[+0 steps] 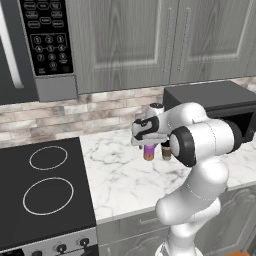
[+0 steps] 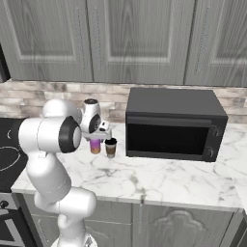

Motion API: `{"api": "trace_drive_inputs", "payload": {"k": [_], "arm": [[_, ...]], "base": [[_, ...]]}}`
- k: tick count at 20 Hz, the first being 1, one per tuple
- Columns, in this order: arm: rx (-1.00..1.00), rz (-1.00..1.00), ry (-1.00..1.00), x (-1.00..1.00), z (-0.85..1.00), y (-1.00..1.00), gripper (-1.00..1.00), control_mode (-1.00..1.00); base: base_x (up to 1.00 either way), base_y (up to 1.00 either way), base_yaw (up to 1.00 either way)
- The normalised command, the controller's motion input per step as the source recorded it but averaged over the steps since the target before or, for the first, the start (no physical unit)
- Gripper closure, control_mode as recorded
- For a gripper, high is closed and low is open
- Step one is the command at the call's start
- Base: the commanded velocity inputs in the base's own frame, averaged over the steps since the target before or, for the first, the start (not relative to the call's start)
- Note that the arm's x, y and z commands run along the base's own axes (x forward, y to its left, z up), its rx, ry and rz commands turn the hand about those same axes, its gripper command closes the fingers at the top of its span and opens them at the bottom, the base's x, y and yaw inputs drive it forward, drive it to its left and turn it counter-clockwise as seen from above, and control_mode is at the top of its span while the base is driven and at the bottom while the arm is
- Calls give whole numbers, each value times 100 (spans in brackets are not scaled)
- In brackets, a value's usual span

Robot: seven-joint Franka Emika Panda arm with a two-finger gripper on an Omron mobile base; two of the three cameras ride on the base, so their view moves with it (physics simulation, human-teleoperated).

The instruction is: Move the drinks to the dining counter.

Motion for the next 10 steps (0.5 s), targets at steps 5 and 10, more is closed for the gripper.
{"api": "trace_drive_inputs", "payload": {"k": [5, 10], "arm": [[0, 0, 0, 0, -24, 0, 100, -100], [0, 0, 0, 0, -29, 0, 100, -100]], "base": [[0, 0, 0], [0, 0, 0]]}}
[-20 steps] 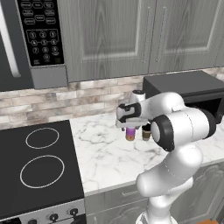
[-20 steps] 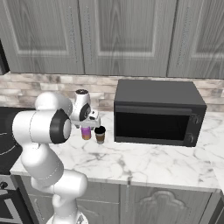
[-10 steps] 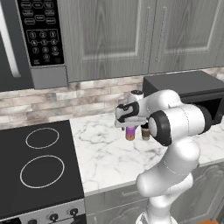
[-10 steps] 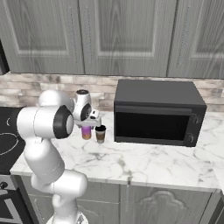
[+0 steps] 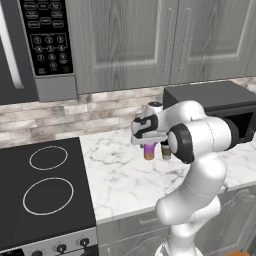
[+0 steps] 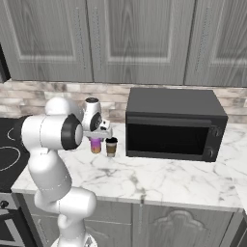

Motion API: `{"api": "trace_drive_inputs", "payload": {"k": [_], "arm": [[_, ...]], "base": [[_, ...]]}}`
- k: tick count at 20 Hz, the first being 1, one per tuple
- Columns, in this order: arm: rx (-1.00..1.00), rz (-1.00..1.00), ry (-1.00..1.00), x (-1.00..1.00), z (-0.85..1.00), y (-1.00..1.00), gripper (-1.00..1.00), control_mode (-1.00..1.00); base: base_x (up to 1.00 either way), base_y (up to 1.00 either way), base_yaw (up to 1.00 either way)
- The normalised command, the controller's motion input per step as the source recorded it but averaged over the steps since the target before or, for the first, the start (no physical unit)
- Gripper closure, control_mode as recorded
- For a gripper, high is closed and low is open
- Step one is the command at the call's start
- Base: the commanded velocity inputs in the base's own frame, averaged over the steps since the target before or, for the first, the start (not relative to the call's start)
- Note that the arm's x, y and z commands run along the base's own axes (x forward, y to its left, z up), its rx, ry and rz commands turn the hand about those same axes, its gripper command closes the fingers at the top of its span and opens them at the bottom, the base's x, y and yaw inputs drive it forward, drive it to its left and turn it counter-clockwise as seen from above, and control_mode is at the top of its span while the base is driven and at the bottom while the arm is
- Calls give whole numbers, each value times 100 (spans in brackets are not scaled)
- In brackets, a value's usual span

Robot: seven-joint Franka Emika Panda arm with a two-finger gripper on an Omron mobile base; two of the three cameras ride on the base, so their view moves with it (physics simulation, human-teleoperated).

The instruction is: Move the drinks to the dining counter.

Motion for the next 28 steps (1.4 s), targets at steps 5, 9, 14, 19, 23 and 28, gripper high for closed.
{"api": "trace_drive_inputs", "payload": {"k": [5, 9, 14, 19, 23, 28], "arm": [[0, 0, -2, 0, -18, 4, 100, -100], [0, 0, -8, -7, 0, 2, 100, -100], [-2, 0, -5, -8, 0, 13, 100, -100], [0, 0, -7, -12, 0, 3, 100, -100], [0, 0, -7, -6, 0, 3, 100, -100], [0, 0, -5, -4, 0, 0, 100, -100]], "base": [[0, 0, 0], [0, 0, 0], [0, 0, 0], [0, 0, 0], [0, 0, 0], [0, 0, 0]]}}
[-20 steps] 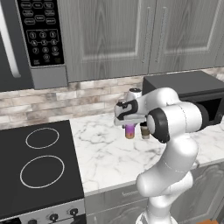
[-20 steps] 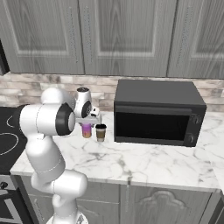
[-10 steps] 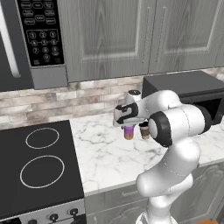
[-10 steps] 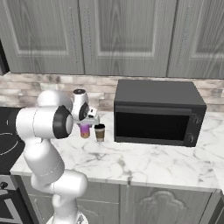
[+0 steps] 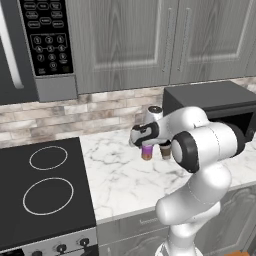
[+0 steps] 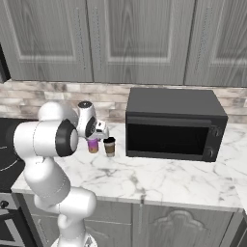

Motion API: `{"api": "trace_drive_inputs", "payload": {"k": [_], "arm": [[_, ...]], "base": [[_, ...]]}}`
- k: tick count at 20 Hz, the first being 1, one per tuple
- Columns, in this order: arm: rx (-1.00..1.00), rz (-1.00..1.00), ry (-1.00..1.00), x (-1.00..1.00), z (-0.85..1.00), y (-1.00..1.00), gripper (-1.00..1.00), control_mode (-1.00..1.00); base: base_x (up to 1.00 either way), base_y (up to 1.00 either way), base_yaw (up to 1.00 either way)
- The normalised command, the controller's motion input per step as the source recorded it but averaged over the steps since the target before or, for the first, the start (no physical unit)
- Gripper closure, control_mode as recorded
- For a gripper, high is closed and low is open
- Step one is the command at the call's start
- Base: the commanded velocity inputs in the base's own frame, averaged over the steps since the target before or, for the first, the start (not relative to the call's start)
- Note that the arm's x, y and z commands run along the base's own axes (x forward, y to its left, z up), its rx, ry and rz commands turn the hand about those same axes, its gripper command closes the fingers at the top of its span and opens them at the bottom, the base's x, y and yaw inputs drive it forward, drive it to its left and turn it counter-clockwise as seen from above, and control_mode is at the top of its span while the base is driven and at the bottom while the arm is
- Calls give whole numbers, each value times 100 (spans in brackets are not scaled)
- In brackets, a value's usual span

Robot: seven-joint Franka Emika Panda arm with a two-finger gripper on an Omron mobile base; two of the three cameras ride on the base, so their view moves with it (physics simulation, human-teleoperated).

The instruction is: Move the drinks to the dining counter.

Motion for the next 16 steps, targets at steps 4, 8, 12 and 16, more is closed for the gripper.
{"api": "trace_drive_inputs", "payload": {"k": [4, 8, 12, 16], "arm": [[0, 0, -1, -1, 0, 0, 100, -100], [0, 0, -4, 0, 0, 0, 100, -100], [0, 0, -7, -3, 0, 0, 100, -100], [0, 0, -12, -19, 5, -7, 100, -100]], "base": [[0, 0, 0], [0, 0, 0], [0, 0, 0], [0, 0, 0]]}}
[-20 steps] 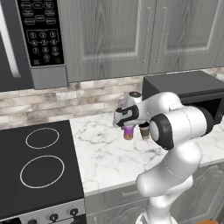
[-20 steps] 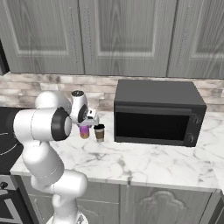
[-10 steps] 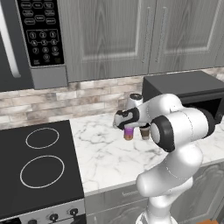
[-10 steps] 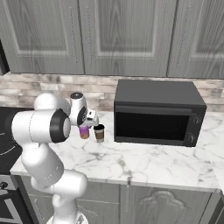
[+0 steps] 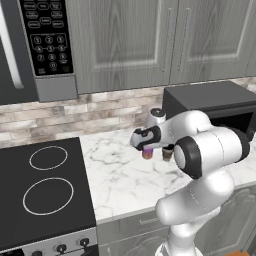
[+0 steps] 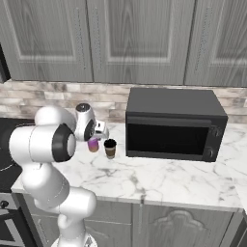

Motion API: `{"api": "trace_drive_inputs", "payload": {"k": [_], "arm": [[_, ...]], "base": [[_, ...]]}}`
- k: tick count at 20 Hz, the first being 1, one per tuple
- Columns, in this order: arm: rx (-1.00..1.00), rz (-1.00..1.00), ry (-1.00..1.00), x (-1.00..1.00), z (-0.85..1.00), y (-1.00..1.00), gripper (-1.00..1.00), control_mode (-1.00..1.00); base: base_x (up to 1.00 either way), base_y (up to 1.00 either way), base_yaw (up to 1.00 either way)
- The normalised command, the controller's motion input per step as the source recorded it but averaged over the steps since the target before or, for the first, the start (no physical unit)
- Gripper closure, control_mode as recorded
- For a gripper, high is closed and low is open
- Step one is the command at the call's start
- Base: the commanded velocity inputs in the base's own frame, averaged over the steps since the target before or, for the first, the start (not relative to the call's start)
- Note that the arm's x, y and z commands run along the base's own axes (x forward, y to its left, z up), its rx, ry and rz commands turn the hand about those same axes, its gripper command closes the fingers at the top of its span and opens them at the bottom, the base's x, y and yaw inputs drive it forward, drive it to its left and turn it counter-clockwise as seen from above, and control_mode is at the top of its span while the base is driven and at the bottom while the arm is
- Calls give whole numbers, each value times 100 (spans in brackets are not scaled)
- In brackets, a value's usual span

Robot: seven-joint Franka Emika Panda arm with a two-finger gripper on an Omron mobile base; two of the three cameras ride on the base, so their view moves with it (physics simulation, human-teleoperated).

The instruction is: Move the drinks to the dining counter.

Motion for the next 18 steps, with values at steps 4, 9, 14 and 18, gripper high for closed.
{"api": "trace_drive_inputs", "payload": {"k": [4, 9, 14, 18], "arm": [[0, 0, -12, -23, 1, -8, 100, -100], [0, 0, -13, -23, 31, 0, 100, -100], [0, 0, -10, -42, 43, 0, 100, -100], [1, 0, -1, -77, 34, -6, 100, -100]], "base": [[0, 0, 0], [0, 0, 0], [0, 0, 0], [0, 0, 0]]}}
